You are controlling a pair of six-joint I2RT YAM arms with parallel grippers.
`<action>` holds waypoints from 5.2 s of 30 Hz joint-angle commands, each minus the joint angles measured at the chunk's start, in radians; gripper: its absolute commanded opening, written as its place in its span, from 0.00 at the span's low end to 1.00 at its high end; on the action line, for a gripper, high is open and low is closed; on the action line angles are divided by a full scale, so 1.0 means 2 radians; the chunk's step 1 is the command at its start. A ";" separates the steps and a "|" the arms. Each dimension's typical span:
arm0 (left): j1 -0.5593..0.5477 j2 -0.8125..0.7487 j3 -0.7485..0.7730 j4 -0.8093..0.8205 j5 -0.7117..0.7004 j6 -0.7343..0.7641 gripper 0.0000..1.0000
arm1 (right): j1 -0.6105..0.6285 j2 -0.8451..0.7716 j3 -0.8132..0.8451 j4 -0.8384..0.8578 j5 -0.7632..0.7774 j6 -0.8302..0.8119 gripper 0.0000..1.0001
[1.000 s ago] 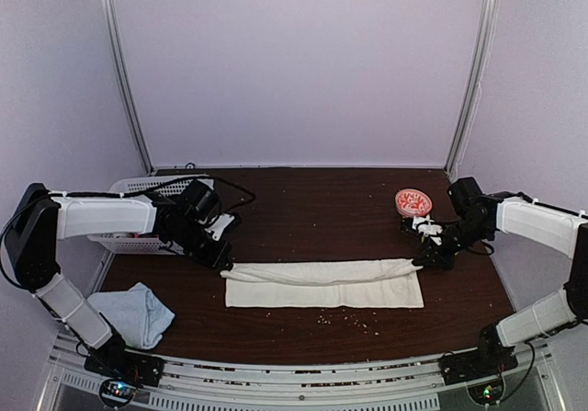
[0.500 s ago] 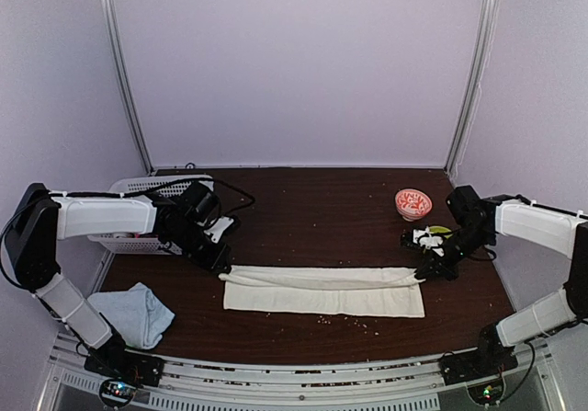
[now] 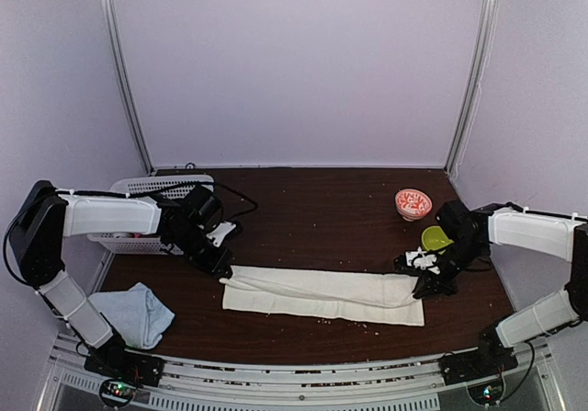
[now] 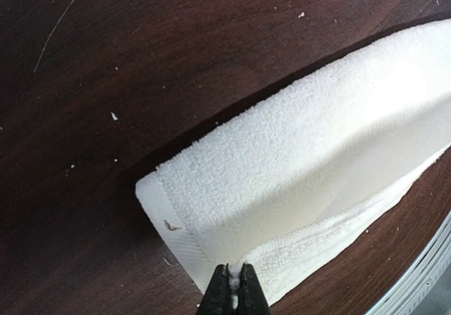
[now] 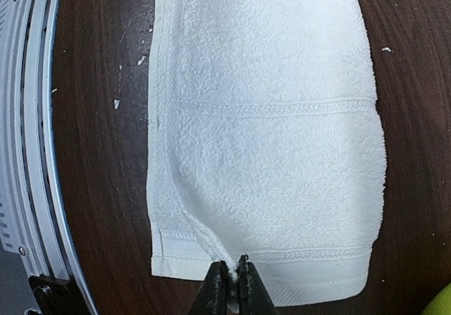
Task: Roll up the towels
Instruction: Fold the towel at the center of the board, then move the towel to the center of the board, then adjust the towel at the center of the board.
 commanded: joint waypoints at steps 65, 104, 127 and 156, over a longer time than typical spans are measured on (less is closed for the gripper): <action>-0.014 0.142 0.105 0.045 -0.078 -0.021 0.30 | 0.025 0.140 0.066 0.126 0.185 0.181 0.31; -0.015 0.088 0.078 -0.081 -0.134 -0.094 0.49 | 0.017 0.130 0.088 0.098 0.168 0.135 0.43; -0.014 0.074 0.075 -0.048 -0.079 -0.089 0.02 | 0.027 0.114 0.098 0.104 0.188 0.171 0.02; -0.013 0.081 0.062 -0.057 -0.009 -0.120 0.30 | 0.022 0.074 0.138 0.084 0.202 0.197 0.00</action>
